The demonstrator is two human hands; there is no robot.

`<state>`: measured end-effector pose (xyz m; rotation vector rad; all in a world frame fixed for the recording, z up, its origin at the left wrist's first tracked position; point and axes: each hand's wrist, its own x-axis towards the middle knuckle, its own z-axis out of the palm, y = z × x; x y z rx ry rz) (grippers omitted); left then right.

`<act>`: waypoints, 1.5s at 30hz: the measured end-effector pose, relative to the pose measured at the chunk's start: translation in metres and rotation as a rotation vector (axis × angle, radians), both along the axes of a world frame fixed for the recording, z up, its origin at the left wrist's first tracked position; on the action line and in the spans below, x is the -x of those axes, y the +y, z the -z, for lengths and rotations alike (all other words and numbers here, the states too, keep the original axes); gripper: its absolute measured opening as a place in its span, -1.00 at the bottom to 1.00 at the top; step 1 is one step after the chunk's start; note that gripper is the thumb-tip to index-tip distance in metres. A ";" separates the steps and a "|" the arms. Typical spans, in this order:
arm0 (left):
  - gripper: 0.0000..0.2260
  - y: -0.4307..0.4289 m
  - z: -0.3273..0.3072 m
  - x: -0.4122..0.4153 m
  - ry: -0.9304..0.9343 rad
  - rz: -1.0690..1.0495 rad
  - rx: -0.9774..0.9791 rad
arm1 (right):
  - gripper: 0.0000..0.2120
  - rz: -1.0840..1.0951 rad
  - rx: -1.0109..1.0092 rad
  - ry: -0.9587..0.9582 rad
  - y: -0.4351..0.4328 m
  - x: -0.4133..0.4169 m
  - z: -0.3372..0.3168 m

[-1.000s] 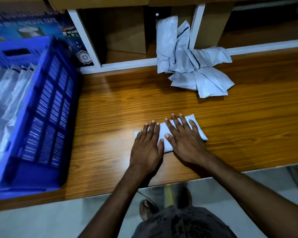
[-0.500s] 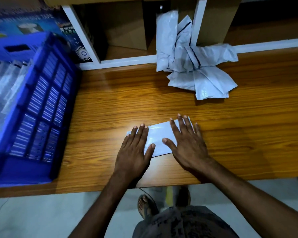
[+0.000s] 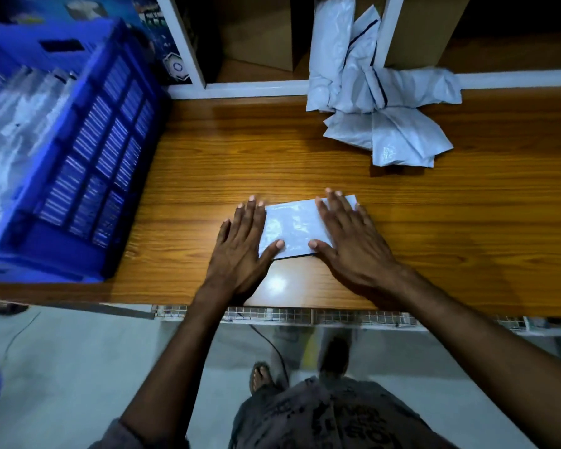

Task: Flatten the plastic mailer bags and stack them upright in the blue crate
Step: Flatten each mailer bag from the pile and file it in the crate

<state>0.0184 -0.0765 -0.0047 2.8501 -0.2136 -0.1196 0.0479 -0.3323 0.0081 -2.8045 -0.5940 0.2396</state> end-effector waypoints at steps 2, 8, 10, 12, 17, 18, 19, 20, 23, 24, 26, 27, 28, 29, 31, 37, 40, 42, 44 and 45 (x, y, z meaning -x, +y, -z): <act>-0.27 0.009 0.001 0.011 0.007 0.069 -0.038 | -0.21 -0.085 0.032 0.023 -0.001 0.017 -0.003; -0.05 0.040 -0.008 0.046 0.087 0.193 -0.076 | 0.06 -0.147 0.190 0.098 -0.007 0.068 -0.018; -0.02 0.047 -0.007 0.061 0.044 0.281 -0.116 | 0.06 -0.126 0.232 0.074 -0.007 0.085 -0.016; -0.13 0.049 -0.004 0.074 -0.013 0.344 -0.109 | -0.08 -0.090 0.171 0.067 -0.007 0.098 -0.016; -0.42 0.058 -0.022 0.083 -0.258 0.390 0.120 | -0.47 0.003 -0.050 -0.025 -0.005 0.119 -0.050; -0.50 0.058 -0.032 0.082 -0.300 0.363 0.207 | -0.52 0.033 -0.084 -0.062 -0.005 0.119 -0.061; -0.59 0.057 -0.043 0.081 -0.324 0.308 0.297 | -0.56 0.077 -0.130 -0.100 -0.005 0.117 -0.072; -0.68 0.056 -0.053 0.078 -0.329 0.222 0.383 | -0.60 0.130 -0.185 -0.129 -0.006 0.113 -0.083; -0.71 0.051 -0.070 0.061 -0.304 -0.003 0.637 | -0.68 0.271 -0.414 -0.106 -0.007 0.092 -0.108; -0.70 0.050 -0.070 0.054 -0.284 -0.032 0.710 | -0.70 0.281 -0.467 -0.085 -0.007 0.083 -0.110; -0.68 0.045 -0.061 0.040 -0.234 -0.061 0.760 | -0.67 0.279 -0.459 -0.057 -0.008 0.065 -0.103; -0.63 0.042 -0.054 0.034 -0.218 -0.077 0.736 | -0.61 0.287 -0.401 -0.046 -0.008 0.056 -0.095; -0.56 0.040 -0.046 0.029 -0.215 -0.097 0.680 | -0.53 0.288 -0.304 -0.055 -0.005 0.050 -0.086; -0.49 0.037 -0.037 0.024 -0.229 -0.115 0.589 | -0.46 0.274 -0.198 -0.089 -0.001 0.046 -0.077; -0.41 0.028 -0.020 0.020 -0.246 -0.084 0.367 | -0.41 0.229 -0.034 -0.142 0.015 0.047 -0.055; -0.41 0.000 0.014 0.026 -0.135 0.131 0.034 | -0.31 0.121 0.113 -0.013 0.069 0.065 0.005; -0.37 0.012 0.022 0.028 -0.106 0.089 0.020 | -0.30 0.174 0.112 -0.018 0.050 0.064 0.014; -0.34 0.016 0.021 0.029 -0.092 0.071 0.014 | -0.22 0.232 0.088 -0.007 0.039 0.063 0.014; -0.32 0.016 0.018 0.030 -0.086 0.071 0.011 | -0.19 0.232 0.103 0.029 0.031 0.061 0.014; -0.31 0.017 0.017 0.032 -0.076 0.071 0.001 | -0.20 0.232 0.113 0.045 0.029 0.062 0.015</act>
